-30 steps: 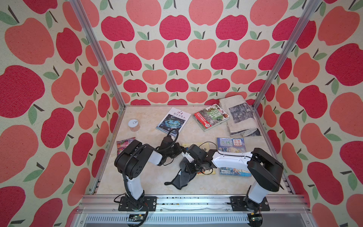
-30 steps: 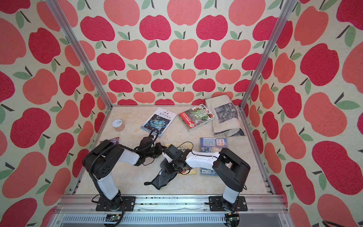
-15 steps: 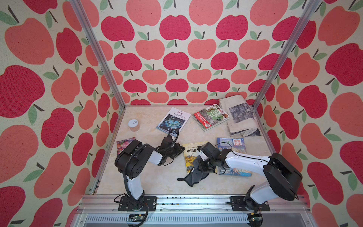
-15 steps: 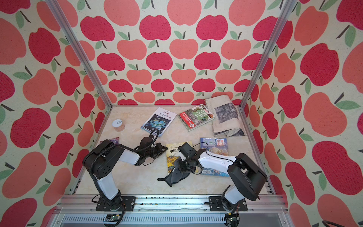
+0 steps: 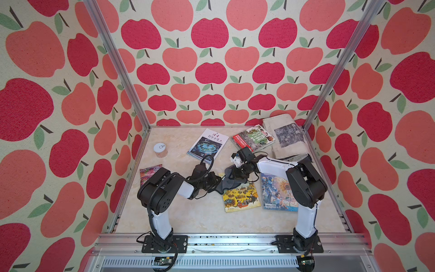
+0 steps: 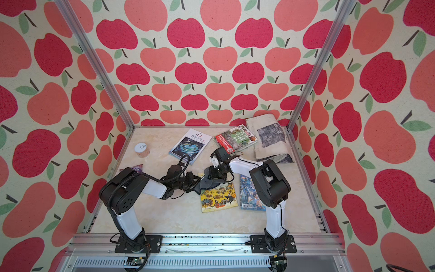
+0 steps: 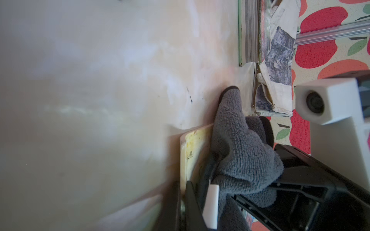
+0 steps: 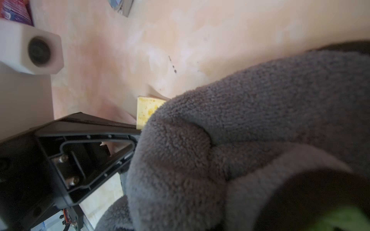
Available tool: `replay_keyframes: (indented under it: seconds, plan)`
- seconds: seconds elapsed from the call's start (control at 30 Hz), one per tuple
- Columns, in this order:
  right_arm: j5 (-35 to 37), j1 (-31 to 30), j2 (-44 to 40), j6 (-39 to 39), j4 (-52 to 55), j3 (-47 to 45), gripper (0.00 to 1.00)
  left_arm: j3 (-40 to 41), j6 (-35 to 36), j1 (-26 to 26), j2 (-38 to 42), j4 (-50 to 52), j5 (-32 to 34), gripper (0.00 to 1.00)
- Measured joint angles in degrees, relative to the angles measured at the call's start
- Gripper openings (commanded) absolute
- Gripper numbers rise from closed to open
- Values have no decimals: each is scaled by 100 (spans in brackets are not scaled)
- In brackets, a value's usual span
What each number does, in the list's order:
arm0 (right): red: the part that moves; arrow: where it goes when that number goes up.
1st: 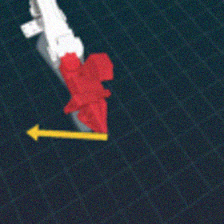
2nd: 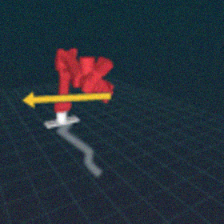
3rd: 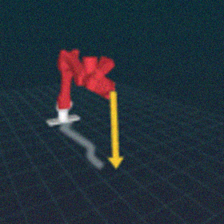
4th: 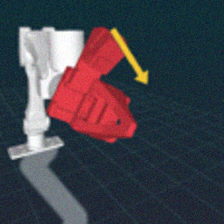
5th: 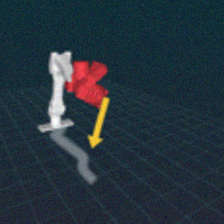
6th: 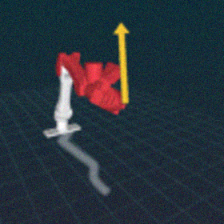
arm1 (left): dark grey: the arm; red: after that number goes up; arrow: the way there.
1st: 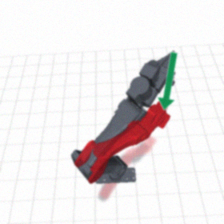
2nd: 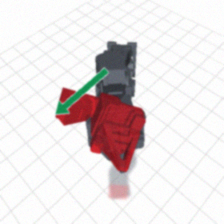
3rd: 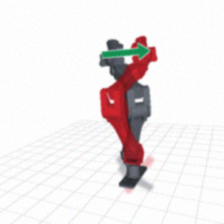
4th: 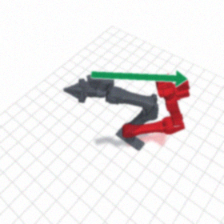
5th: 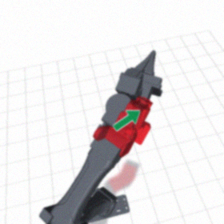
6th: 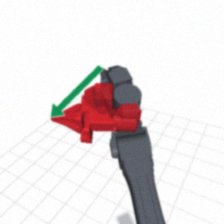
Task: Wipe the cover of the book
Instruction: Pick up the book from the center of the board, then place the cleaning item on the book.
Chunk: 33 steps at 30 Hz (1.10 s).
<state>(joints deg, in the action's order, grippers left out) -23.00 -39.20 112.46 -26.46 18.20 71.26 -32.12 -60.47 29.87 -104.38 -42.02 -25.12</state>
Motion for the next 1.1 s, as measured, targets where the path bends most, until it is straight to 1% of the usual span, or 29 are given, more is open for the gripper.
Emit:
replay_keyframes:
  seconds: [0.17,0.3,0.4,0.5,0.53,0.6,0.63,0.73,0.77,0.83,0.9,0.93,1.0,1.03,1.1]
  plan:
    - [-522,-210,376,-136,-111,402,2,0,0,0,-74,-101,-173,0]
    - [-564,-210,476,-192,74,612,2,11,-4,-55,-101,-157,-280,0]
    - [-573,-164,608,-175,345,931,6,216,-15,-98,-37,-328,-387,0]
    - [-289,-105,737,-31,702,1410,7,756,2,-177,511,-175,-629,0]
    - [-125,-68,769,50,861,1593,10,903,46,-195,826,76,-664,0]
    - [275,2,835,208,1187,1969,18,1032,240,-162,1716,896,-638,0]
    - [479,31,870,295,1325,2151,25,1012,385,-94,2234,1364,-564,0]
    - [951,94,905,505,1620,2457,48,852,756,90,3836,2597,-339,0]
    - [1069,96,905,566,1700,2494,58,789,846,98,4382,2955,-278,0]
    - [1268,83,901,675,1823,2507,80,695,953,31,5147,3469,-162,0]
    - [1456,66,861,774,1943,2479,91,555,1060,-33,5628,3912,-72,0]
    - [1552,59,785,802,1998,2426,94,461,1104,-46,5748,4089,-55,0]
    - [1665,63,544,870,2085,2284,96,291,1163,-31,5786,4273,-61,0]
    - [1707,94,317,883,2107,2159,99,223,1189,-7,5735,4299,-68,0]
    - [1670,210,-201,907,2114,1880,99,107,1200,44,5563,4293,-85,0]
